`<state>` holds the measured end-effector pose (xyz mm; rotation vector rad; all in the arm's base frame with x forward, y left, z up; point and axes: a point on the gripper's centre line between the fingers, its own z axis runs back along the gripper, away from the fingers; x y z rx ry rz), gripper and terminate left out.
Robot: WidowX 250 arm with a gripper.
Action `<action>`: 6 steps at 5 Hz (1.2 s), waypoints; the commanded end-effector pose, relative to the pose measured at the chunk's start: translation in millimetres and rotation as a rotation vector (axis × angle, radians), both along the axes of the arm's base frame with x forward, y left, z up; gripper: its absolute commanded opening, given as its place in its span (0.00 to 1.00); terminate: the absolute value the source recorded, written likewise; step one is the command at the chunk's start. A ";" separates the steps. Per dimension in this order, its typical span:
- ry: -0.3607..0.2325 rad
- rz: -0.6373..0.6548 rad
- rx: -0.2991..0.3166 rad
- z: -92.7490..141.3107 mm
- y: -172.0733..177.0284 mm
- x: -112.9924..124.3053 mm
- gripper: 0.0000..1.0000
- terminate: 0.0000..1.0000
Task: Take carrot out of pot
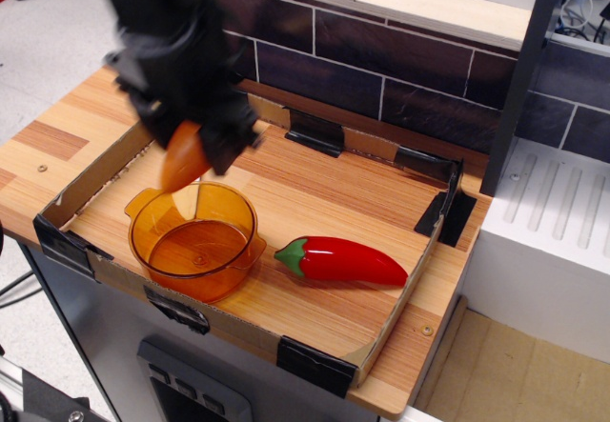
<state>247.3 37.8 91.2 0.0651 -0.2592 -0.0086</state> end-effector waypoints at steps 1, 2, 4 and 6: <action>0.020 0.025 0.003 -1.3 -23.3 48.9 0.00 0.00; 0.053 0.024 0.004 -22.2 -39.6 66.3 0.00 0.00; 0.109 0.026 0.030 -61.3 -62.5 91.0 0.00 0.00; 0.140 0.031 0.053 -77.4 -69.2 92.6 1.00 0.00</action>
